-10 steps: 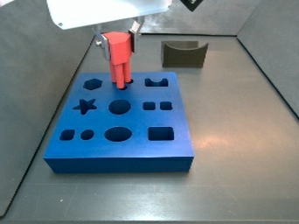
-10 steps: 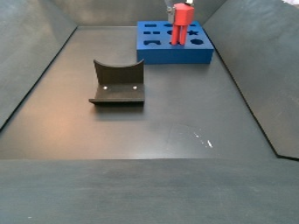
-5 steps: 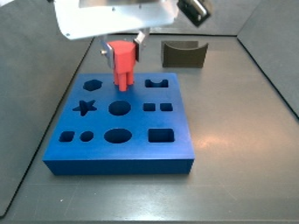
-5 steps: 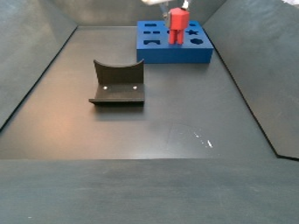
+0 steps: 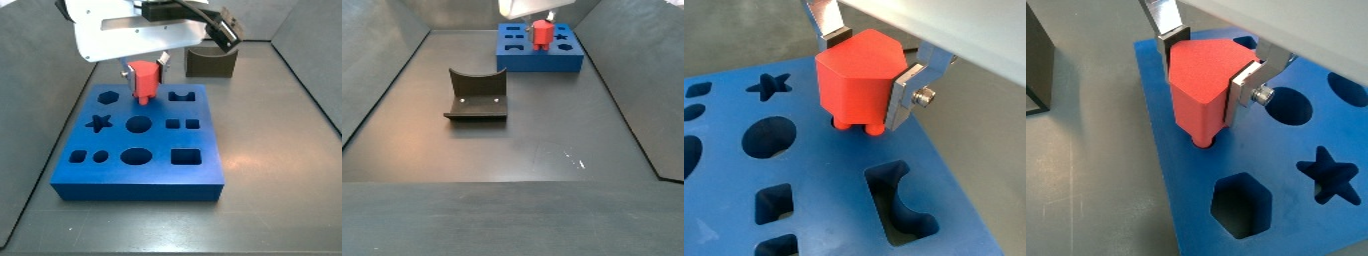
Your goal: Insert the 3 prong object.
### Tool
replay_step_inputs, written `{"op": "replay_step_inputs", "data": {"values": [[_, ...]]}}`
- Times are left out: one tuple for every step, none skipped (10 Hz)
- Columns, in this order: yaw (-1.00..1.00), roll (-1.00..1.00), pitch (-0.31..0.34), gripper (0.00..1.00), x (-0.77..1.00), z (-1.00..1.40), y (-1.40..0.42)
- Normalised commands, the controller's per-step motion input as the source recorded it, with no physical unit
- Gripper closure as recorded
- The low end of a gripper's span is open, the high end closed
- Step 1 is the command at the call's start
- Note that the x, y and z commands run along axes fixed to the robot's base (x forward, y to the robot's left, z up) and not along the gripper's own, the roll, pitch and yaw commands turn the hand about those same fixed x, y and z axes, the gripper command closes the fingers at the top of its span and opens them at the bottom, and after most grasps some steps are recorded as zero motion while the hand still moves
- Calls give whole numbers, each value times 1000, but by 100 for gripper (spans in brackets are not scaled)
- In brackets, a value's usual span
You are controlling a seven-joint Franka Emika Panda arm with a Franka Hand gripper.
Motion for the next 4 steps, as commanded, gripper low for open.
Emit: {"op": "replay_step_inputs", "data": {"values": [[91, 407, 0, 100, 0, -537, -11], [209, 277, -143, 100, 37, -586, -6], [17, 0, -187, 100, 0, -251, -11], [0, 0, 9, 100, 0, 0, 0]]}}
